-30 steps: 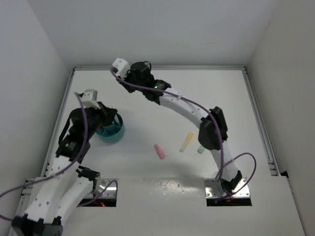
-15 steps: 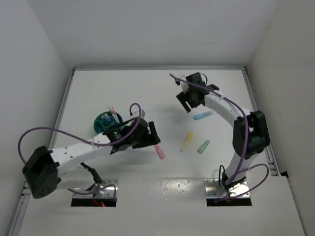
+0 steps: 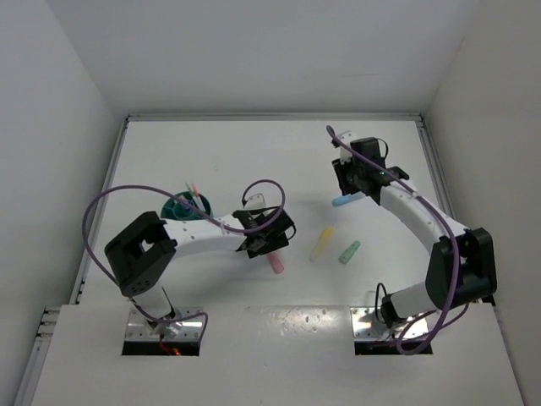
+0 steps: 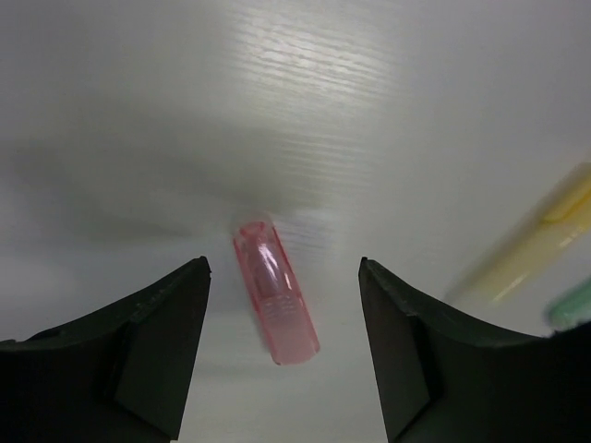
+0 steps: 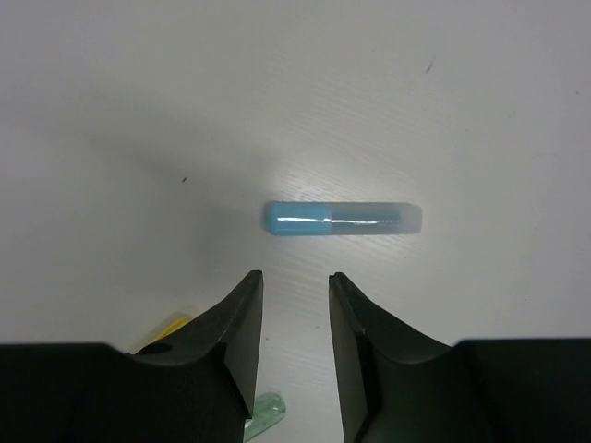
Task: Sort the stationery into containers
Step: Grab a piece of stationery with the left arm
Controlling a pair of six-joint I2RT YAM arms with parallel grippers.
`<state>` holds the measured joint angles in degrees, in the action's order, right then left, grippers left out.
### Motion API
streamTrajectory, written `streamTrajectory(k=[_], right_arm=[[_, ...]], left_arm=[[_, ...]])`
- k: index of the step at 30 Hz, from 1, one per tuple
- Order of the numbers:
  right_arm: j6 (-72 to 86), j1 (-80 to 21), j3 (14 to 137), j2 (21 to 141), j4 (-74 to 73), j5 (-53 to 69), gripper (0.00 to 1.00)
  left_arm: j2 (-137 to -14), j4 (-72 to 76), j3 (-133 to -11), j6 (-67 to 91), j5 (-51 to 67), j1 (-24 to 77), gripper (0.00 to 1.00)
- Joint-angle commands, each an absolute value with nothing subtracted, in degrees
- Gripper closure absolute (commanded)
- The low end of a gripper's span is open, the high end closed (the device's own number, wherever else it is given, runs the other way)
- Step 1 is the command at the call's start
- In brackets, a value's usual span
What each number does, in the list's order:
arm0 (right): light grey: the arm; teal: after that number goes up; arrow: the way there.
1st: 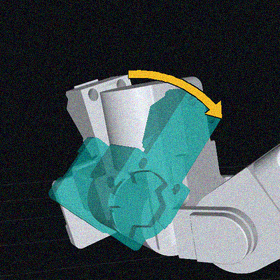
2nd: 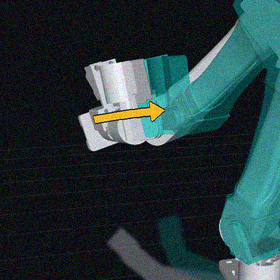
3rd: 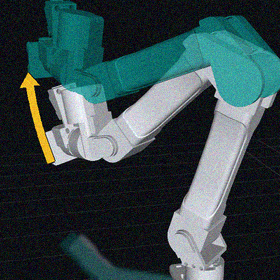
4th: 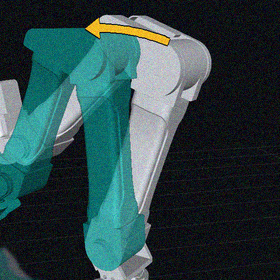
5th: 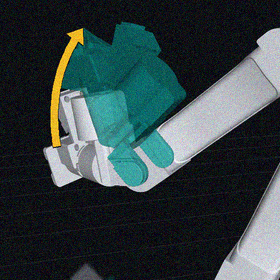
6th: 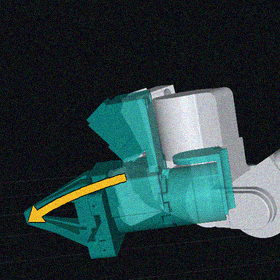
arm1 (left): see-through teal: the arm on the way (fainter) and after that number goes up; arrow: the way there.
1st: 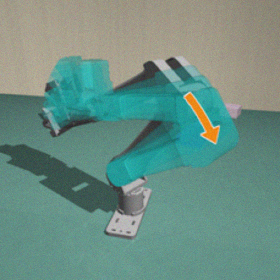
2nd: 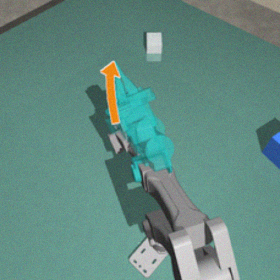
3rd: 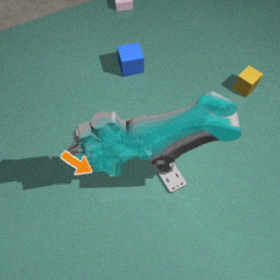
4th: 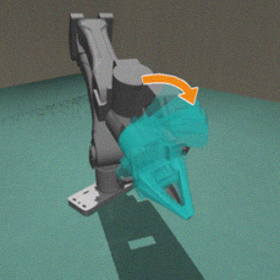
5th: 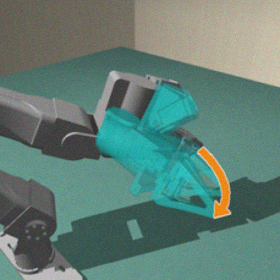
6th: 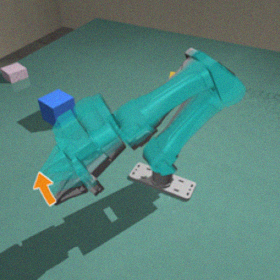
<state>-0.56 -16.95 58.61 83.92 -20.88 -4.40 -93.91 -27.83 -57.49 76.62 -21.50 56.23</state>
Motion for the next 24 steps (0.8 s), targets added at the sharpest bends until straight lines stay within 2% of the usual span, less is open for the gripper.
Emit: streamTrajectory(k=[1, 10, 17, 24], right_arm=[[1.67, -16.00, 58.45, 80.87, -16.79, -3.35, 0.65], [2.20, -14.94, 57.30, 79.02, -15.73, -3.34, 0.65], [2.72, -14.41, 56.25, 77.17, -15.21, -2.72, 0.65], [2.72, -14.41, 55.72, 75.42, -15.21, -2.20, 0.65]], left_arm=[[-96.67, -29.36, -59.15, 79.36, -22.41, 56.69, 0.29], [-100.10, -32.52, -62.22, 81.74, -21.88, 57.83, 0.31], [-106.44, -40.86, -71.01, 82.35, -20.65, 59.41, 0.34], [-107.84, -44.38, -72.07, 82.97, -21.18, 59.41, 0.35]])
